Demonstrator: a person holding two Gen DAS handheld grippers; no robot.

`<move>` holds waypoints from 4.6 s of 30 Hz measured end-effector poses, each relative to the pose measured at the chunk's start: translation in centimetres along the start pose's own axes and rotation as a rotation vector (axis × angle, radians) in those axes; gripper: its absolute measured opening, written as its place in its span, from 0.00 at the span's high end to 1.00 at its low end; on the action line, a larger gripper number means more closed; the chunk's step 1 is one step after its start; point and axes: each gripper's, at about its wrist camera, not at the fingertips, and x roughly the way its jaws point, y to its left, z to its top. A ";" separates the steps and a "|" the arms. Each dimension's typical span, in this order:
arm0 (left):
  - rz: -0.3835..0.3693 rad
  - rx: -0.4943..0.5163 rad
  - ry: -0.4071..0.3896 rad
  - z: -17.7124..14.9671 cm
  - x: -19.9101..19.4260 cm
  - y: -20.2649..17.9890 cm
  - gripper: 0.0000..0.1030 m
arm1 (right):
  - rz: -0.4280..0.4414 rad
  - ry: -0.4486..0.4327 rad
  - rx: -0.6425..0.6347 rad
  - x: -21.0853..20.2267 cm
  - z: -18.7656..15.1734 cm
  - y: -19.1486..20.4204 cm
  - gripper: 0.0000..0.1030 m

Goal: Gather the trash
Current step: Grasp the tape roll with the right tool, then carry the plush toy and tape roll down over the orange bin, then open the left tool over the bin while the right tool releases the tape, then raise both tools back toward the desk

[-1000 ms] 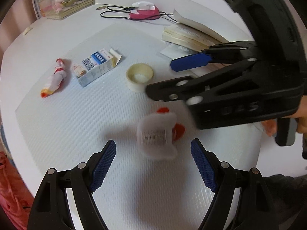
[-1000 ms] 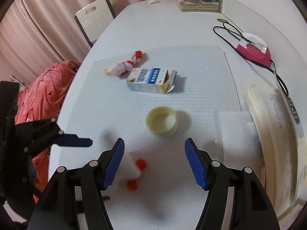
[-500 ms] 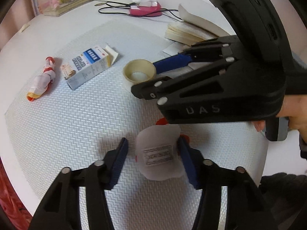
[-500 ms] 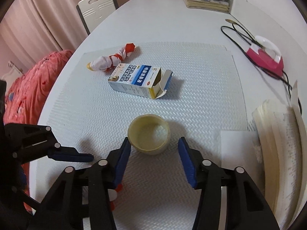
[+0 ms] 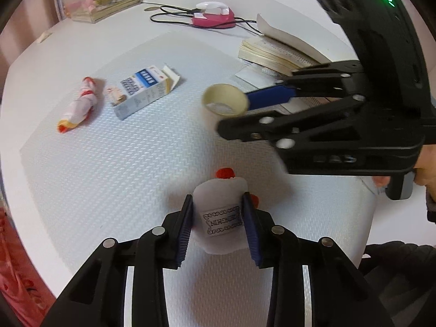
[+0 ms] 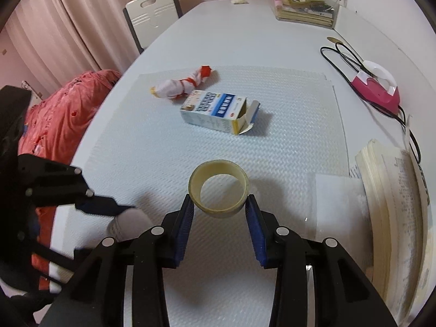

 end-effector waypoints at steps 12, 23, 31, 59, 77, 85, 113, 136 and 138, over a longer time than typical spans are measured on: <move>0.056 -0.031 -0.023 -4.2 -5.0 0.8 0.66 | 0.067 -0.007 -0.095 -4.7 -2.4 5.1 0.62; 0.154 -0.151 -0.049 -11.2 -11.0 3.4 0.66 | 0.171 0.012 -0.240 -5.8 -3.2 14.5 0.62; 0.220 -0.290 -0.051 -18.1 -14.9 7.0 0.66 | 0.258 0.042 -0.348 -3.9 -2.6 23.1 0.62; 0.223 -0.584 -0.016 -34.9 -15.6 21.4 0.66 | 0.359 0.207 -0.515 11.8 -1.6 47.0 0.62; 0.215 -0.559 0.030 -36.1 -12.7 25.2 0.48 | 0.311 0.262 -0.427 18.2 -1.6 47.5 0.52; 0.228 -0.547 0.020 -35.1 -13.5 24.8 0.48 | 0.317 0.232 -0.416 16.4 -0.8 46.3 0.52; 0.240 -0.227 -0.096 -17.8 -16.3 13.5 0.32 | 0.203 -0.035 -0.196 -0.7 2.5 26.4 0.45; 0.156 0.017 -0.078 -3.7 -10.6 5.7 0.23 | 0.011 -0.121 0.040 -5.8 1.2 6.8 0.41; 0.151 0.018 -0.077 -2.6 -9.8 6.1 0.23 | 0.002 -0.120 0.048 -5.2 1.8 5.8 0.41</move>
